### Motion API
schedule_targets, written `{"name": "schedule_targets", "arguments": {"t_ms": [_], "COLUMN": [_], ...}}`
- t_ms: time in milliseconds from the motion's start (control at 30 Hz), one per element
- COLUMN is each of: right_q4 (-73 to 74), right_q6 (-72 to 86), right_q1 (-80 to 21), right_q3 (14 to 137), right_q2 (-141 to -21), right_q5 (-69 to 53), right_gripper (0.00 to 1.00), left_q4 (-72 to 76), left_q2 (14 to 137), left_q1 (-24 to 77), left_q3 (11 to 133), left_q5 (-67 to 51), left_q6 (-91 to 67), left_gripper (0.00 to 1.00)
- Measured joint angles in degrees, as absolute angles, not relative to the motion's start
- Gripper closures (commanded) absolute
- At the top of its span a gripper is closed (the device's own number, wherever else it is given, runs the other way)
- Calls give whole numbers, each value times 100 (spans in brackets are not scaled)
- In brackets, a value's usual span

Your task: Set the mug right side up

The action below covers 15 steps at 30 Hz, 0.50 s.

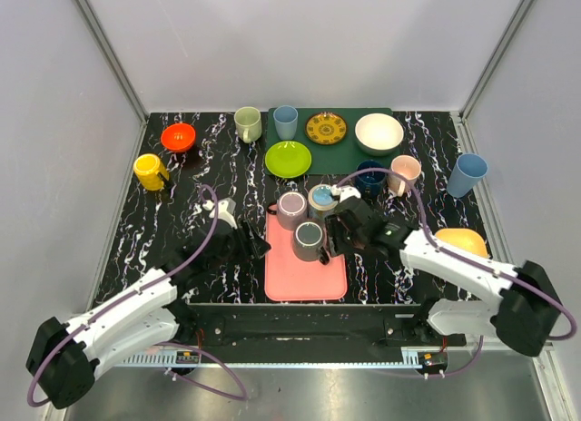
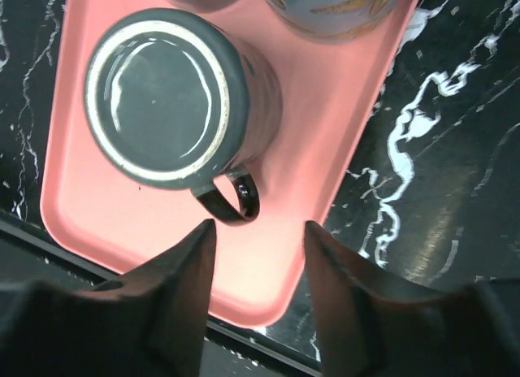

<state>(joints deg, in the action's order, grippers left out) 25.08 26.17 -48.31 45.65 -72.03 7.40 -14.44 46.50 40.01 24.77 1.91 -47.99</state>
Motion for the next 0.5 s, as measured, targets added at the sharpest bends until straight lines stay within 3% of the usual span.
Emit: {"name": "schedule_targets", "arguments": {"t_ms": [267,500], "right_q4": [3275,3542], "right_q6": [2012,1358], "right_q1": [-4834,-4840], "right_q3": [4939,5363], "right_q2": [-6523,-7518], "right_q5": [123,-419], "right_gripper": [41,41], "left_q4": [-1699,-1697], "left_q2": [4427,4423], "left_q1": [4001,4001], "left_q3": [2626,2626], "left_q5": [360,338], "left_q6": [-4674,-4672], "left_gripper": [34,34]}}
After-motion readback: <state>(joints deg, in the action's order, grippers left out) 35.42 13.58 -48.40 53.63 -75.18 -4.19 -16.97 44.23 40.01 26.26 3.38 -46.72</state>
